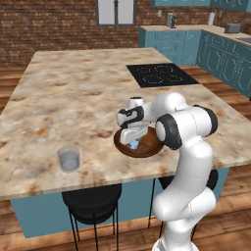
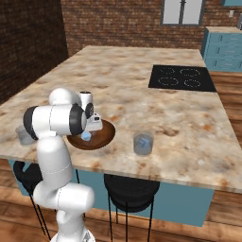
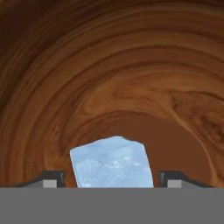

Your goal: There are four ice cubes in the ice bowl. Place two ice cubes in each glass of water.

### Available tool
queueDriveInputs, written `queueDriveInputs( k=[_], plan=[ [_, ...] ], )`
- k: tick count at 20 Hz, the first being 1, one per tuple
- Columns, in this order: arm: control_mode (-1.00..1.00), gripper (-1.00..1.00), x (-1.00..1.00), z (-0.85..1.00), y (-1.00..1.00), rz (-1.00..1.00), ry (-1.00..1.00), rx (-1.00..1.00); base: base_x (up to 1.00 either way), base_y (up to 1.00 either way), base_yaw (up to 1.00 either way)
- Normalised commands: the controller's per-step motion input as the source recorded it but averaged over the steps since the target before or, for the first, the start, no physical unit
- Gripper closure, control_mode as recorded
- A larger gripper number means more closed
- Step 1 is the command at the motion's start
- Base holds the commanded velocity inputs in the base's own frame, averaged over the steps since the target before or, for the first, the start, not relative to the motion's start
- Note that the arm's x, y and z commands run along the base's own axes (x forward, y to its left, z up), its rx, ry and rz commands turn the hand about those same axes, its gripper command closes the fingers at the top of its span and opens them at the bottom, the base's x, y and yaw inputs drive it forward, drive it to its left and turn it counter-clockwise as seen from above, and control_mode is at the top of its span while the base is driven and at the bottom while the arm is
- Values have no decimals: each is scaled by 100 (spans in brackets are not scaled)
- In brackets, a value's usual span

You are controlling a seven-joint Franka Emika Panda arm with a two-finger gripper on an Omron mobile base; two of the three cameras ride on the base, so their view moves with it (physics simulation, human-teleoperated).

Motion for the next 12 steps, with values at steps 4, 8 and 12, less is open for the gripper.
queueDriveInputs(
  k=[4,8,12],
  plan=[
    [-100,100,-1,0,-1,0,0,0,0,0,0],
    [-100,100,-10,17,0,-2,0,0,0,0,0],
    [-100,100,-19,81,1,-5,0,0,0,0,0]
  ],
)
